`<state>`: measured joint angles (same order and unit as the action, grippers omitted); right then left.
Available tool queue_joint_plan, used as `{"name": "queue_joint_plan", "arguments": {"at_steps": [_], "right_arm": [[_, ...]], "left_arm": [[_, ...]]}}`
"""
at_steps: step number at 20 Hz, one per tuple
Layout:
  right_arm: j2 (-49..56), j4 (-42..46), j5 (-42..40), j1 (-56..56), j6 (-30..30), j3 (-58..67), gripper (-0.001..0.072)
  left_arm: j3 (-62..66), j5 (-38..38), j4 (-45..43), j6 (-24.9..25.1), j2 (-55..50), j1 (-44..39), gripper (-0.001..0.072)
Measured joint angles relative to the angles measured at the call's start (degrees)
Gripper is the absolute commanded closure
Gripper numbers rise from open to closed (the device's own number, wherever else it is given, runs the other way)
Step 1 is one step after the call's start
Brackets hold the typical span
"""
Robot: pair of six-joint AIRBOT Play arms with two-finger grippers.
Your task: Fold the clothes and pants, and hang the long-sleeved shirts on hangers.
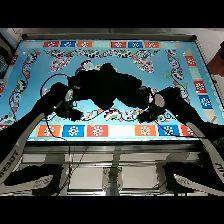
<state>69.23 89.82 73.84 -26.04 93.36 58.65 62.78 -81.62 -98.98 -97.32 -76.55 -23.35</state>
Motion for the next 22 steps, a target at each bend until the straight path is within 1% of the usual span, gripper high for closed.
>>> {"name": "queue_joint_plan", "arguments": {"at_steps": [1,3,6,7,8,11,13,15,17,20,22], "right_arm": [[0.00,-0.24,-2.60,0.00,0.00,0.00,0.0361],[0.11,-0.72,-8.50,0.00,0.00,0.00,0.0361],[0.33,-0.83,-14.10,0.00,0.00,0.00,0.0354],[0.44,-0.79,-15.43,0.00,-0.02,0.00,0.0250],[0.55,-0.72,-16.63,0.02,-0.09,0.00,0.0165],[0.76,-0.55,-20.02,2.14,-0.24,0.13,0.0166],[1.07,-0.98,-21.35,6.10,-0.22,0.90,0.0166],[1.88,-3.52,-21.84,11.45,-1.53,2.60,0.0166],[4.39,-11.04,-20.61,18.16,-6.29,6.03,0.0165],[11.93,-24.90,-15.65,26.16,-15.04,12.98,0.0165],[18.25,-29.97,-12.17,29.35,-18.84,17.84,0.0165]], "left_arm": [[0.00,0.02,0.02,-0.02,0.00,0.00,0.0305],[0.00,0.00,0.02,0.00,0.00,0.00,0.0304],[0.00,0.02,0.02,-0.02,0.00,0.00,0.0305],[0.00,0.11,0.02,0.00,0.00,0.00,0.0304],[0.00,0.59,0.00,0.00,0.00,0.00,0.0305],[0.00,2.84,0.00,-0.02,0.00,0.00,0.0305],[0.00,3.74,-0.02,0.02,0.00,0.00,0.0305],[0.00,4.48,-0.48,1.18,0.00,0.00,0.0305],[0.00,5.75,-1.62,2.27,0.00,0.00,0.0305],[0.00,7.74,-4.20,3.41,0.00,0.00,0.0304],[0.00,8.63,-5.40,4.31,0.00,0.00,0.0304]]}}
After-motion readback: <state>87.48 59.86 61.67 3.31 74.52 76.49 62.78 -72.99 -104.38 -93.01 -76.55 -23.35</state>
